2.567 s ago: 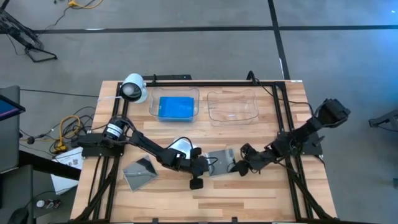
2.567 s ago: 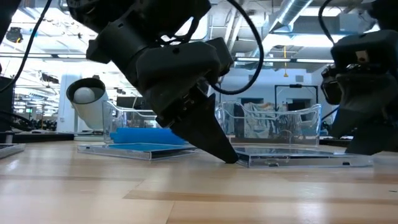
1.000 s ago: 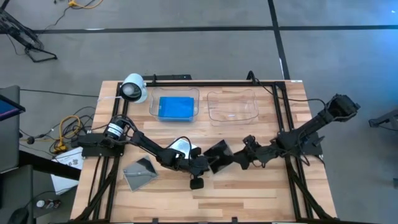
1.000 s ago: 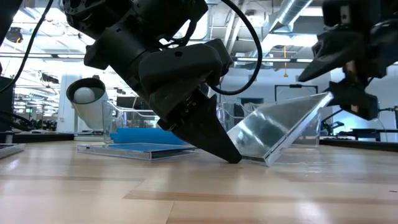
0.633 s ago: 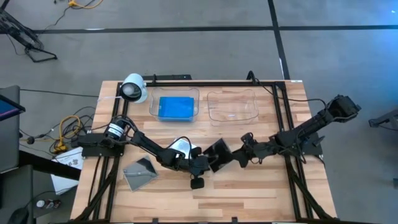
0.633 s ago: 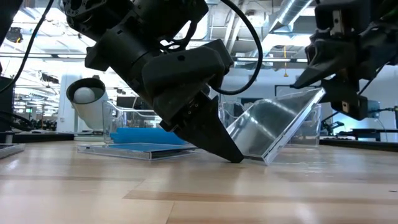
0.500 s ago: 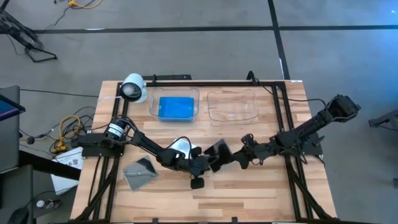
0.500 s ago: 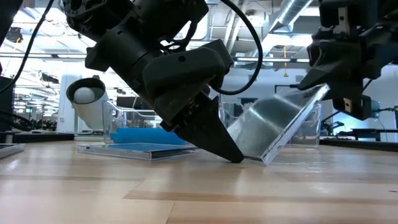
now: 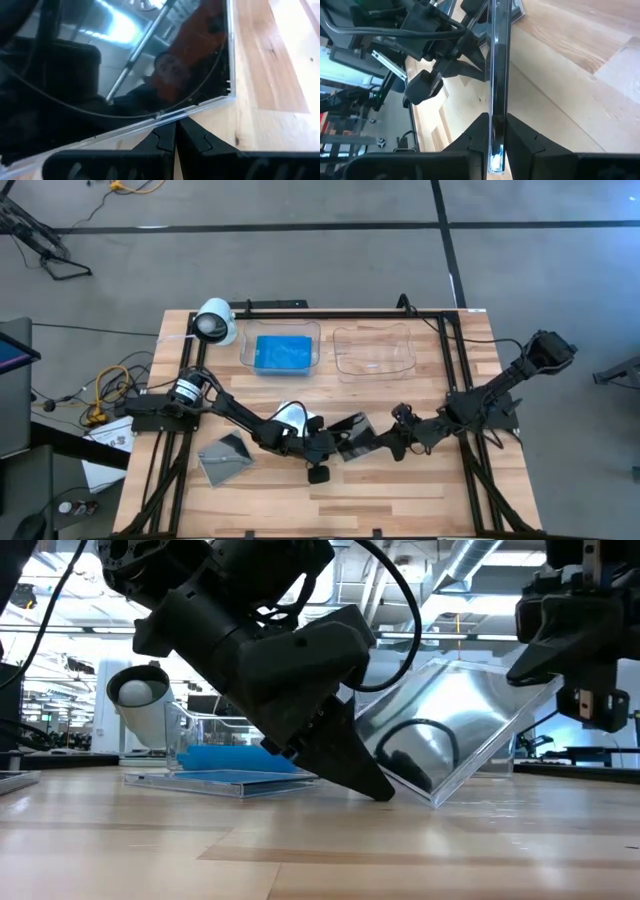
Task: Pick & place jewel cases by type
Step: Put the right black cd case into the right transparent bin
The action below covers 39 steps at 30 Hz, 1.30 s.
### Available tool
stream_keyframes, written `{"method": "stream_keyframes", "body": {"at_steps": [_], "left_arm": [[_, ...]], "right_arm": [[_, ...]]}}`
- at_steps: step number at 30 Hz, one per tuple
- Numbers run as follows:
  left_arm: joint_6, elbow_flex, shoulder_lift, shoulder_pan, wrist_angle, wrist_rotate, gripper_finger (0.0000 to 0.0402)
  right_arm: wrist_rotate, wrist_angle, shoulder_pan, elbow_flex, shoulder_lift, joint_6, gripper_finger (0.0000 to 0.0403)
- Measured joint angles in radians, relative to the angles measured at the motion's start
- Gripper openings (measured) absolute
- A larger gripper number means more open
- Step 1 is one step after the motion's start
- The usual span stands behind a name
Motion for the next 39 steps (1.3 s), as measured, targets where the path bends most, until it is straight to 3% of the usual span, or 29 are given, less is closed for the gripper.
{"method": "stream_keyframes", "body": {"at_steps": [24, 39], "left_arm": [[0.06, -0.006, 0.012, -0.044, 0.055, -0.068, 0.0], [0.089, -0.008, 0.016, -0.069, 0.071, -0.095, 0.0]], "right_arm": [[0.26, -0.049, 0.106, -0.001, 0.0, 0.065, 0.0038], [0.382, -0.044, 0.107, -0.001, -0.01, -0.01, 0.004]]}}
